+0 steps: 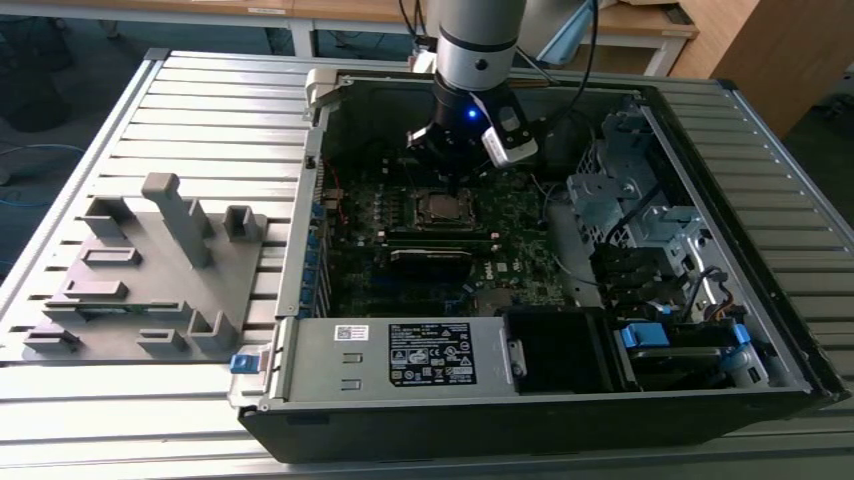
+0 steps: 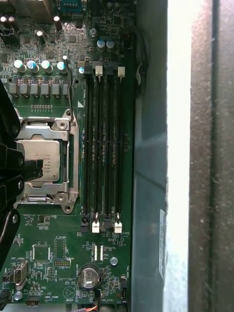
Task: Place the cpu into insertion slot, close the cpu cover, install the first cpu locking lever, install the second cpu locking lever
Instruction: 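Close the cpu cover, then install the first cpu locking lever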
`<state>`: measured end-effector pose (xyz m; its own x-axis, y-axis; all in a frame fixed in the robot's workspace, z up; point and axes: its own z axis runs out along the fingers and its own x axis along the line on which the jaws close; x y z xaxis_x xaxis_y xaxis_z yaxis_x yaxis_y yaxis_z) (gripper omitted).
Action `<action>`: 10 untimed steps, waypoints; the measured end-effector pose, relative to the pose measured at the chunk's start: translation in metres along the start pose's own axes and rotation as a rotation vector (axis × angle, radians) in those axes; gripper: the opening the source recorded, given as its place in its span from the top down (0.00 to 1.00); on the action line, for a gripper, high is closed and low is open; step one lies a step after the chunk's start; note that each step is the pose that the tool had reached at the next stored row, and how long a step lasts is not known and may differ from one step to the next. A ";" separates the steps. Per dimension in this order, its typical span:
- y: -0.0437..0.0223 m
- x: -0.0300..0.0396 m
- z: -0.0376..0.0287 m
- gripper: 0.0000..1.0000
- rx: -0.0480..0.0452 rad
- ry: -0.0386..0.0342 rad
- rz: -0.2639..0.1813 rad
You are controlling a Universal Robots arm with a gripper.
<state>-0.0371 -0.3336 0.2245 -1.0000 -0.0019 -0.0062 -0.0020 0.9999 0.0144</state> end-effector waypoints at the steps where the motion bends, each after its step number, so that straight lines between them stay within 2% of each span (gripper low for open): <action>1: 0.0000 0.0000 0.0001 0.90 -0.0001 -0.0001 0.000; 10: 0.0000 0.0008 0.0012 0.90 -0.0001 -0.0001 0.000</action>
<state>-0.0379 -0.3336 0.2233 -1.0000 -0.0019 -0.0063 -0.0020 0.9999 0.0146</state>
